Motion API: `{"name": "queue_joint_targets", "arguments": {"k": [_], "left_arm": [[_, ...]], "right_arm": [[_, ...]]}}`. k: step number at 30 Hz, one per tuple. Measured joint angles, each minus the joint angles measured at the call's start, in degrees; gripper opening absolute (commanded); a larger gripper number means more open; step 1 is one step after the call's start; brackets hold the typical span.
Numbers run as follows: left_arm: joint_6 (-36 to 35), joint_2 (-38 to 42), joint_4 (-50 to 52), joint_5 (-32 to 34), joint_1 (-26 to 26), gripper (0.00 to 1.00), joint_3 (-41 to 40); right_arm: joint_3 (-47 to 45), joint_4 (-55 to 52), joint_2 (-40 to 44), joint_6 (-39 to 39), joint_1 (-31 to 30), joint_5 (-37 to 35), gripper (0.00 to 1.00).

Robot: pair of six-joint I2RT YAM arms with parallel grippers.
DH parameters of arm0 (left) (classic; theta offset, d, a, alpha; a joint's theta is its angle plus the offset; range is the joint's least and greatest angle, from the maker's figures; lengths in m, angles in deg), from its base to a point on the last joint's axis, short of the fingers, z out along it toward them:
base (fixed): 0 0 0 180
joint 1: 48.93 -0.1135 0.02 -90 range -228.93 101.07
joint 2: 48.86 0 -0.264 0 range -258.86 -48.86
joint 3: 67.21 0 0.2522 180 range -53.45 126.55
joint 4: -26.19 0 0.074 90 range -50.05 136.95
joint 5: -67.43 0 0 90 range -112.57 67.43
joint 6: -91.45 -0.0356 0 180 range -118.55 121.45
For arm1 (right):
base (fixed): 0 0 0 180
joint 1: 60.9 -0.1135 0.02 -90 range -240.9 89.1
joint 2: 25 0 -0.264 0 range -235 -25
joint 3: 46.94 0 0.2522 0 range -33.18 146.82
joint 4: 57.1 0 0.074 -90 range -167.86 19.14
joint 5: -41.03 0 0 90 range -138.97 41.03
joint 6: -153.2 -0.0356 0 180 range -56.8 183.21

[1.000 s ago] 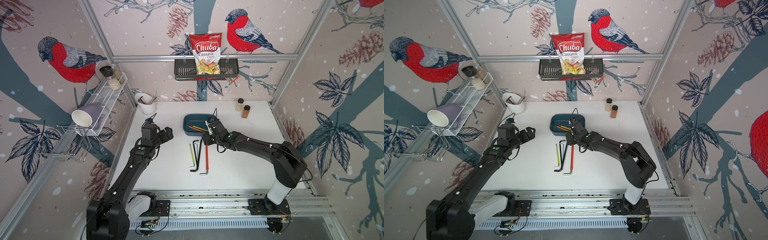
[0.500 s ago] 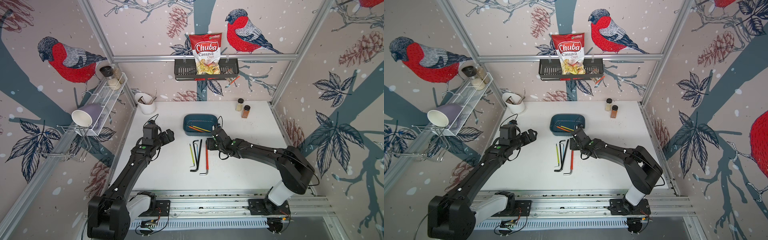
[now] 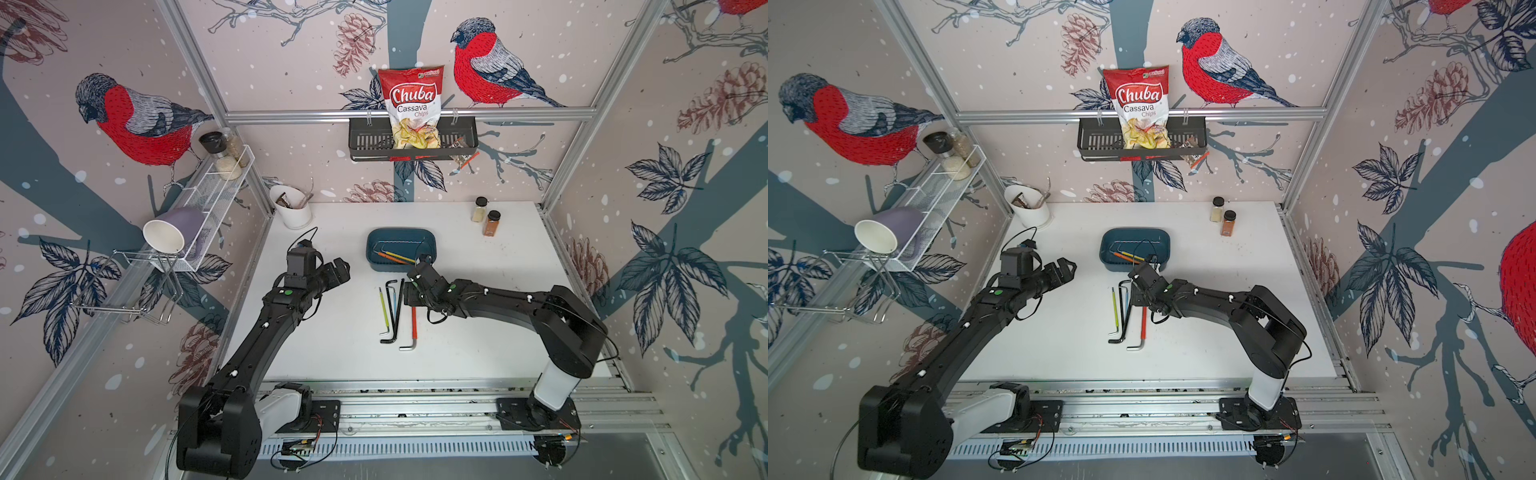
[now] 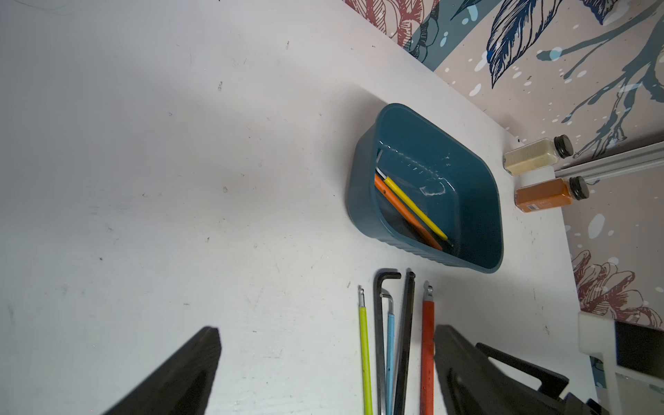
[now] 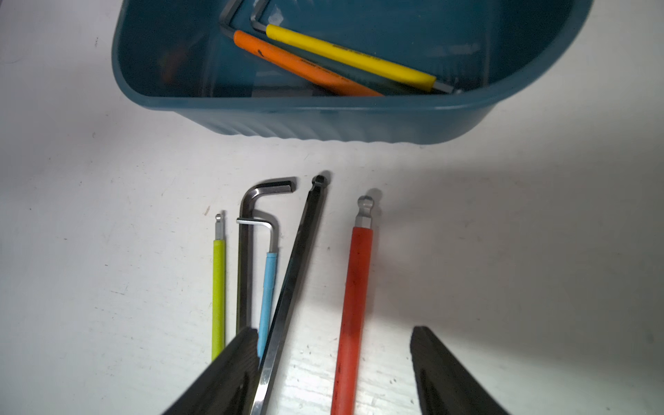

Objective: Put the hex key on the desktop into the storage box
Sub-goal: Pick up the Allen key from the center of the board.

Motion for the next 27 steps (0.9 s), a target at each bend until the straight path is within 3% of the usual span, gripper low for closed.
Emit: {"name": "queue_joint_targets", "arguments": {"k": [14,21,27], "left_arm": [[-1.8,-3.5,2.2,0.1,-0.1,0.95,0.9],[-1.9,-1.7,2.4,-1.5,-0.1,0.95,0.6],[-1.9,-1.7,2.5,-1.9,-0.1,0.96,0.9]], "right_arm": [[2.0,-2.6,-6.6,-6.4,-3.5,-2.1,0.69],[7.8,-10.3,-8.3,-9.0,-5.7,-7.4,0.69],[7.1,-14.9,-7.3,-9.2,-5.0,-8.5,0.69]]}}
